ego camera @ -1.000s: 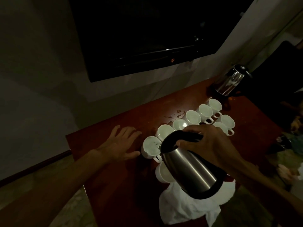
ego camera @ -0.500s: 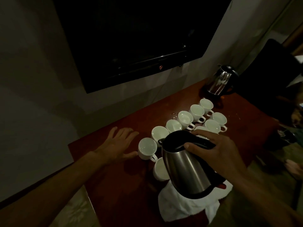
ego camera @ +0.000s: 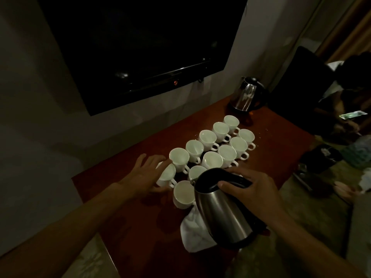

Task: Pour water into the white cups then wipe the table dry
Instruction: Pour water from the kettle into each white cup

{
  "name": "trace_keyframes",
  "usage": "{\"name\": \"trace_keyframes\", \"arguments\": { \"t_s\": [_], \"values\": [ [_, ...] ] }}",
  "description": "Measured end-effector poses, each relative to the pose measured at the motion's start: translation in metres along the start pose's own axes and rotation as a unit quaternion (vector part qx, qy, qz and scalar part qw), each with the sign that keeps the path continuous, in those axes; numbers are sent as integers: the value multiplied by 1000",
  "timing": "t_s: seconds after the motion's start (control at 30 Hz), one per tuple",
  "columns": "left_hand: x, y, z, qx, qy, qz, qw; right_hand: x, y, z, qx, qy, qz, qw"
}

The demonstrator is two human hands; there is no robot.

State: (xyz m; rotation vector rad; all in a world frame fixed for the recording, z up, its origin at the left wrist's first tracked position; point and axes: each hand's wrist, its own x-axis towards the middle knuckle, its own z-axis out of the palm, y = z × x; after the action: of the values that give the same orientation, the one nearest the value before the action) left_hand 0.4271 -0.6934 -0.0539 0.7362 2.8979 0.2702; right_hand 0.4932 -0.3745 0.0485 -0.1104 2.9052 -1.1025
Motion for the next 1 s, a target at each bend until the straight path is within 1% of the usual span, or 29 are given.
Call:
{"name": "trace_keyframes", "arguments": {
  "t_s": [0.1,0.2,0.3,0.4,0.6,0.87,1.0],
  "values": [
    [1,13,2,-7,-18,4,1000,-3,5,5,-16,3,-6,1000],
    [0,23,2,-11,-24,11,1000,3,1,8,-46,-12,-12,999],
    [-2,26,4,-16,-33,10,999,11,-6,10,-73,-33,-35,996],
    [-4,27,11,-19,-34,10,999,19,-10,12,-96,-43,-48,993],
    [-1,21,24,-6,-47,-3,999,35,-15,17,-135,-100,-51,984],
    [3,22,33,-2,-46,8,999,51,-22,19,-164,-142,-58,974],
    [5,20,38,-7,-63,2,998,55,-21,23,-175,-139,-66,972]
  ]
}}
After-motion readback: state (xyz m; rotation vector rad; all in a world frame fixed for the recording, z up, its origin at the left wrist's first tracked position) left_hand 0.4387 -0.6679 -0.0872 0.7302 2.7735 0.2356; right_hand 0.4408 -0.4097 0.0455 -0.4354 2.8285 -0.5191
